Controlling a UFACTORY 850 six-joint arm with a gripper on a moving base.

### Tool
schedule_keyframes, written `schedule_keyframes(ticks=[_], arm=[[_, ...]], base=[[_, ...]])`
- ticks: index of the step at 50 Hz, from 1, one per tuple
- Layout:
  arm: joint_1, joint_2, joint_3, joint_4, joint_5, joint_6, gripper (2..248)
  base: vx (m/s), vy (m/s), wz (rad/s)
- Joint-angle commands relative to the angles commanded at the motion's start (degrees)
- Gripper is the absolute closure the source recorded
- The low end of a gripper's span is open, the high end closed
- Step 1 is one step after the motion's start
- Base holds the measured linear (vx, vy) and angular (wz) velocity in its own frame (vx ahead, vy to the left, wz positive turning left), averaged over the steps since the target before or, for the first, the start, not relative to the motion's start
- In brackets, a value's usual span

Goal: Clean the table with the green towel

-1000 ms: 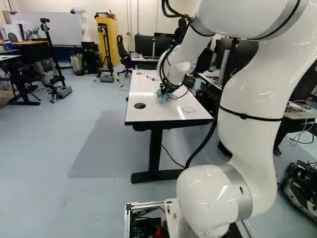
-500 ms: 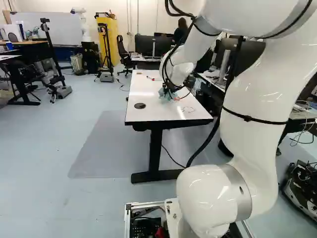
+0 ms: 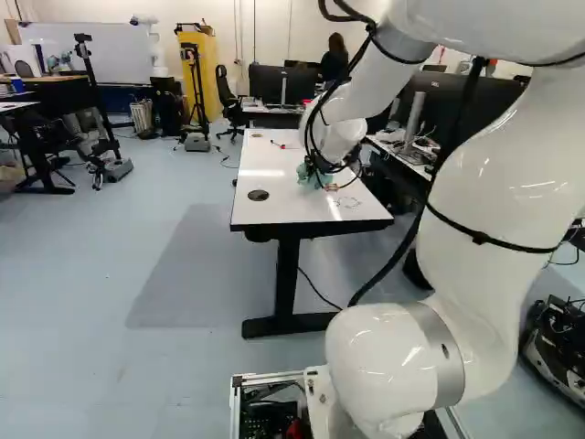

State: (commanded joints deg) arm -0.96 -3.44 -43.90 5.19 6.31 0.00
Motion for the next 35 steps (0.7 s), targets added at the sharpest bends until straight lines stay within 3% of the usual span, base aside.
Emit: schedule_keyframes(ticks=[35], arm=[[0.2,9.4,9.5,-1.1,1.2,0.0,205]], base=[[0.000,0.000,0.000]])
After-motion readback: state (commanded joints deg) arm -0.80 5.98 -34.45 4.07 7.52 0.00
